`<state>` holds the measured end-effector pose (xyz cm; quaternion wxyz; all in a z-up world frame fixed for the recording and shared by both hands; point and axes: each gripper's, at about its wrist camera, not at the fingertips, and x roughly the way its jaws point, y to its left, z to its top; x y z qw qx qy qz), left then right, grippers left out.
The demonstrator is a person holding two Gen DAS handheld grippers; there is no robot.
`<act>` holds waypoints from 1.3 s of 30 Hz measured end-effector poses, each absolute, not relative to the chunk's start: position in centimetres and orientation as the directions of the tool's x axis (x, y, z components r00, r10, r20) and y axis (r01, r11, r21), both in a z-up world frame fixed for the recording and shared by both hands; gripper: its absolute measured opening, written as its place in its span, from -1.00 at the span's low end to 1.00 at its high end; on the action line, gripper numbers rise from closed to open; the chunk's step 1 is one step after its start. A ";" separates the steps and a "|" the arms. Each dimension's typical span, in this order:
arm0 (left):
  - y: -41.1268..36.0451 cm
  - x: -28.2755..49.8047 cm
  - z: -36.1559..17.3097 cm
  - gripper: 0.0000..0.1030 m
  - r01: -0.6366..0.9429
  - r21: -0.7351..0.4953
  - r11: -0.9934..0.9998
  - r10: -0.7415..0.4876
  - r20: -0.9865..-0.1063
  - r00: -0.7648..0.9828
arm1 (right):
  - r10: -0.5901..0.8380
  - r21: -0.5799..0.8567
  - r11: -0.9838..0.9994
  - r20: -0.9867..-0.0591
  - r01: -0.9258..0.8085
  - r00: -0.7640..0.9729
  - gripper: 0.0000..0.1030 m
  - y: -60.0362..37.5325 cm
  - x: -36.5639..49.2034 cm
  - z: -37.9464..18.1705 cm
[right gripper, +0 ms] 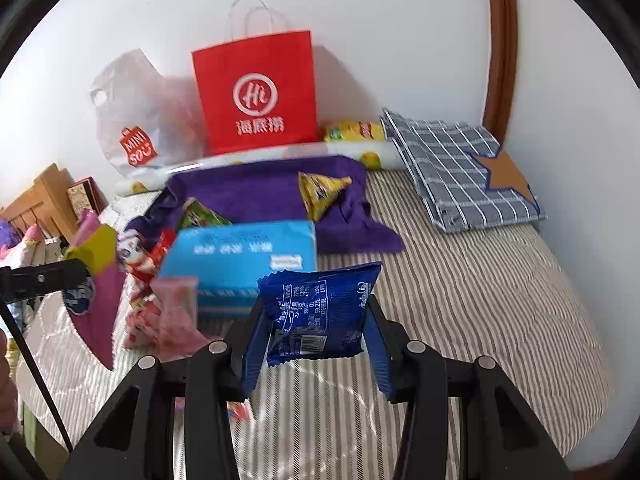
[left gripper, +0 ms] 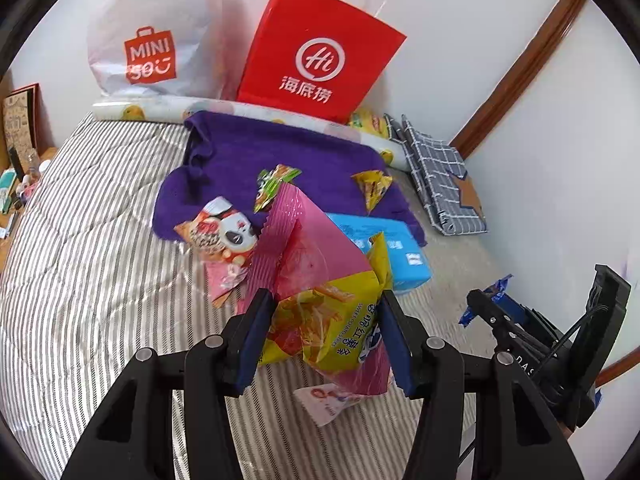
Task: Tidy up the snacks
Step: 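Carry the chip bag and blue packet with both tools over the purple towel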
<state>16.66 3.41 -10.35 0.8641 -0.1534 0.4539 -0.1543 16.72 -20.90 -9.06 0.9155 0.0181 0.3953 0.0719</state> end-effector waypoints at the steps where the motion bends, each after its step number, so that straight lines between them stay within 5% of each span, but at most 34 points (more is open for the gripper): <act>1: 3.3 16.8 -10.1 0.03 0.131 -0.403 0.906 -0.406 -0.735 0.543 | 0.152 0.092 0.988 -0.718 -0.123 0.679 -0.16 -20.7 16.9 -8.8; 39: 6.5 31.3 -5.8 0.03 0.053 -0.353 0.934 -0.309 -0.725 0.616 | 0.244 0.131 0.969 -0.625 -0.209 0.741 -0.16 -18.5 32.5 -4.7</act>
